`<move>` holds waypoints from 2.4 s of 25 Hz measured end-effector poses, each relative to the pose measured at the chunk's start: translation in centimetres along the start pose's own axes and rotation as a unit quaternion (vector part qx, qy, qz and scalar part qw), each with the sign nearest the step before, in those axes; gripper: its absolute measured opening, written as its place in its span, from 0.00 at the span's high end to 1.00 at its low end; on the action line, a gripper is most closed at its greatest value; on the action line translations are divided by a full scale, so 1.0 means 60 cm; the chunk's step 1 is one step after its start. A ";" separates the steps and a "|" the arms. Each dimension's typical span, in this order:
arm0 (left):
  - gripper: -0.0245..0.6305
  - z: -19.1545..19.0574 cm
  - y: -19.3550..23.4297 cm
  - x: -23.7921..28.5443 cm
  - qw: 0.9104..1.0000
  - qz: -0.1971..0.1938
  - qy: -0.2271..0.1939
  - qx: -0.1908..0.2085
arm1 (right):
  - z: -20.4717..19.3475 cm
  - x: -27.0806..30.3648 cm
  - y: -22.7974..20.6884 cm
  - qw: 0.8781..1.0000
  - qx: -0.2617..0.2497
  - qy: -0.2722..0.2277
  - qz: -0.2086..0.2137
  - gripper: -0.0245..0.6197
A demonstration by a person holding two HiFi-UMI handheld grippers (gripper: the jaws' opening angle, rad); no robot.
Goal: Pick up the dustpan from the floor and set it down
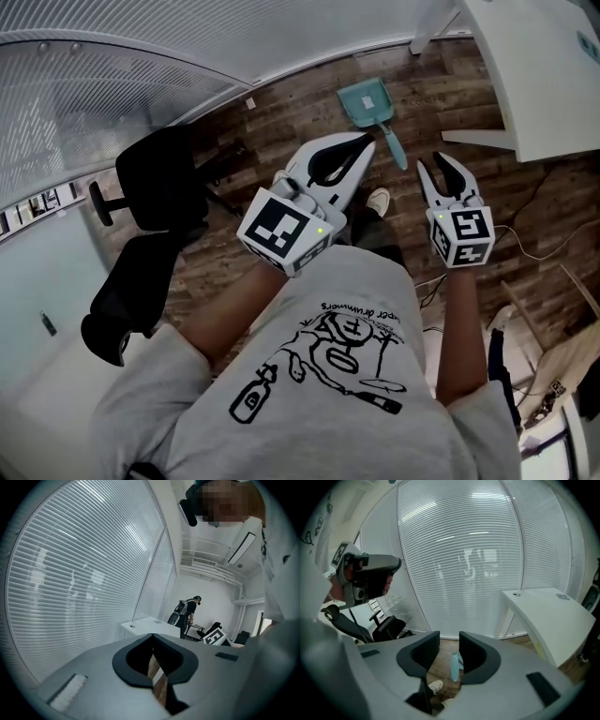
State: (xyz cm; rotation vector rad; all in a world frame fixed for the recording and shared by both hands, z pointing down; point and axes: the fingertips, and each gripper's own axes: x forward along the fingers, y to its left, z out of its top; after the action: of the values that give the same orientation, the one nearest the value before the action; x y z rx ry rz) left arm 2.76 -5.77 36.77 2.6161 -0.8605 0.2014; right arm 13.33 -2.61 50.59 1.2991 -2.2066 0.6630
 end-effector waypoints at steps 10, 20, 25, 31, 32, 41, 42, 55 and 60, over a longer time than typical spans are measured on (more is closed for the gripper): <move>0.96 -0.018 0.004 0.006 1.000 -0.001 0.009 -0.005 | -0.082 0.067 -0.006 0.998 0.010 0.056 0.014 0.78; 0.96 -0.032 0.019 0.008 1.000 0.004 0.019 -0.014 | -0.151 0.146 -0.019 0.993 0.047 0.104 0.042 0.74; 0.96 -0.041 0.025 0.010 0.999 0.007 0.025 -0.020 | -0.195 0.181 -0.026 0.987 0.073 0.135 0.054 0.71; 0.96 -0.050 0.032 0.012 0.999 0.011 0.031 -0.027 | -0.221 0.207 -0.019 0.981 0.086 0.156 0.076 0.68; 0.96 -0.050 0.033 0.013 0.999 0.011 0.032 -0.028 | -0.225 0.209 -0.019 0.980 0.089 0.159 0.078 0.67; 0.96 -0.054 0.043 0.012 0.999 0.018 0.034 -0.035 | -0.263 0.233 -0.027 0.974 0.110 0.181 0.086 0.66; 0.96 -0.054 0.042 0.012 0.999 0.019 0.034 -0.037 | -0.266 0.235 -0.028 0.973 0.112 0.183 0.087 0.66; 0.96 -0.068 0.044 0.002 0.998 0.025 0.039 -0.044 | -0.297 0.275 -0.026 0.966 0.122 0.208 0.097 0.66; 0.96 -0.071 0.044 -0.003 0.998 0.027 0.041 -0.047 | -0.304 0.290 -0.028 0.963 0.128 0.217 0.099 0.66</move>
State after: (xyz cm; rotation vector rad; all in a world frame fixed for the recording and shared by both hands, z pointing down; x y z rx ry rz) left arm 0.99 -5.94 41.47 2.4821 -0.8914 0.2758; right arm 10.43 -3.22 75.71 0.9346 -1.9419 1.2190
